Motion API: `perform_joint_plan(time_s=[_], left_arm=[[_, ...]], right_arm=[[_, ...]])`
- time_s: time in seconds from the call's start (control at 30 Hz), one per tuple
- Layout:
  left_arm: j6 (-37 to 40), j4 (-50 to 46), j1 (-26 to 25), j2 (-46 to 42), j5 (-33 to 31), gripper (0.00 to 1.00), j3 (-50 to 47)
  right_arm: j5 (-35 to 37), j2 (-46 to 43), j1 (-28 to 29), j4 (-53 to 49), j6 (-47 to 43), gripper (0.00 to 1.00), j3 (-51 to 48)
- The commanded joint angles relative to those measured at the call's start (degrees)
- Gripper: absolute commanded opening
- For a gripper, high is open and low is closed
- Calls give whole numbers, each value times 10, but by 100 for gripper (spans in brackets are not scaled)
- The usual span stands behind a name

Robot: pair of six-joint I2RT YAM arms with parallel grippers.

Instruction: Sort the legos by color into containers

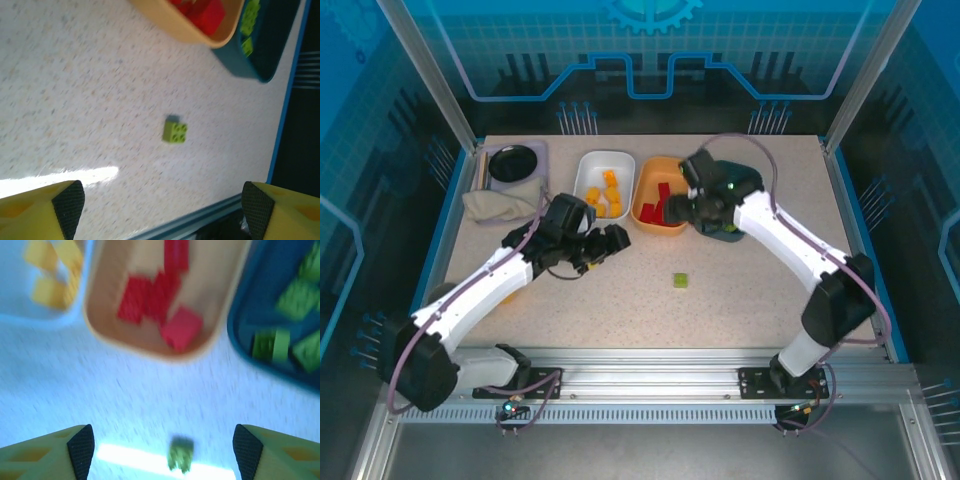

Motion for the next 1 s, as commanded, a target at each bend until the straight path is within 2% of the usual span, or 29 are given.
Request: perform_joint_plan(time_s=[0.0,0.17,0.5,0.8,0.97], left_arm=[[25,-12,-7,-62,11,87,-49],[14,-9,-7,-127,16,88,-126],[-5,-7,-6,-159,7,88,-166],[-16,-12,-7,-180,-3,88,-176],[-18,-11,-7,-182,-5,88,-177]], right_arm=[[12,-29,34,5,41,78,-109],[-16,-37,66,45,63,79,-201],[-1,67,85,54,58,73,-175],[-2,120,84,65,64,47,-156],[-2,132,80,67,64,38,-158]])
